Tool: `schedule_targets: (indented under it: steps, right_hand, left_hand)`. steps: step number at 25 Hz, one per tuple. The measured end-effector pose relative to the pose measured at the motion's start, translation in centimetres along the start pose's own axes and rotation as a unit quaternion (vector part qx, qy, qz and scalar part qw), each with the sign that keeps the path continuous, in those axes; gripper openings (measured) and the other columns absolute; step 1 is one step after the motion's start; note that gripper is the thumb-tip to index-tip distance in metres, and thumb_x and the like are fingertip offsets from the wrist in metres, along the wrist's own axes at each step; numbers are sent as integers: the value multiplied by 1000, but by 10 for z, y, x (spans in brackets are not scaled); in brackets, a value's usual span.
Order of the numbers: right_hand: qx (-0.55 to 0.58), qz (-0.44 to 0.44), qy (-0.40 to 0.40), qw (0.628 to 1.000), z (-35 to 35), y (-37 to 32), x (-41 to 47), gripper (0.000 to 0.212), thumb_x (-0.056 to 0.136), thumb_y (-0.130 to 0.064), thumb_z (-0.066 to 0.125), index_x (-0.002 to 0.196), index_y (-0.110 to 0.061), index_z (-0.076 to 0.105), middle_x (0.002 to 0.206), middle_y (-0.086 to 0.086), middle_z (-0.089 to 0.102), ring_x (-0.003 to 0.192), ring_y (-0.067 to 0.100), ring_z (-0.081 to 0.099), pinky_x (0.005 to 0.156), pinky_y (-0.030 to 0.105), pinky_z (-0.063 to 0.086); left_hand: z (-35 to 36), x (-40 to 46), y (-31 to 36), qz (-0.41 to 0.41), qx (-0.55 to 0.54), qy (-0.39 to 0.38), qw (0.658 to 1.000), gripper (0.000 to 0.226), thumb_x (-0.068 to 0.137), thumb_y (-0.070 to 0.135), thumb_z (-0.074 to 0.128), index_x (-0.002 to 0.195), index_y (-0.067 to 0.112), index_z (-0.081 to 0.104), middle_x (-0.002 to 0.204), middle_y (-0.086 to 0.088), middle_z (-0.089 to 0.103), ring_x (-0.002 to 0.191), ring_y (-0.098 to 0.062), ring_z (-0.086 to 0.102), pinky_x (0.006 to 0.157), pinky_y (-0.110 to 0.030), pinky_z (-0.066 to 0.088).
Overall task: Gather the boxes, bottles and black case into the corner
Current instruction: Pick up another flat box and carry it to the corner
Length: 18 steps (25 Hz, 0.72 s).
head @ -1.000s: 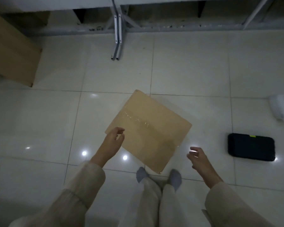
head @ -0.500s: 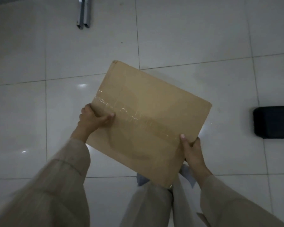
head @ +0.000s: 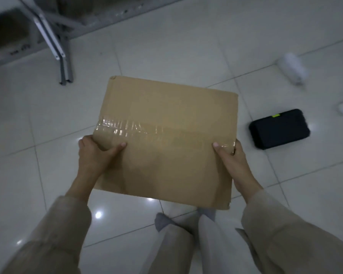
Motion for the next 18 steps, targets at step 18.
schedule_targets:
  steps: [18]
  right_hand:
    - [249, -80, 421, 868, -492, -57, -320, 58, 75, -43, 70, 127, -34, 47, 103, -20, 60, 106, 12, 58, 89, 29, 48]
  left_hand:
    - [54, -398, 470, 429, 36, -235, 871, 75, 81, 43, 63, 140, 8, 32, 141, -21, 35, 125, -41, 40, 106, -54, 35]
Point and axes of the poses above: each hand's wrist, its own x-axis towards the middle knuckle, its own z-axis out of the palm, y = z × x, the point moved 5 cm from there along x, towards the middle knuckle
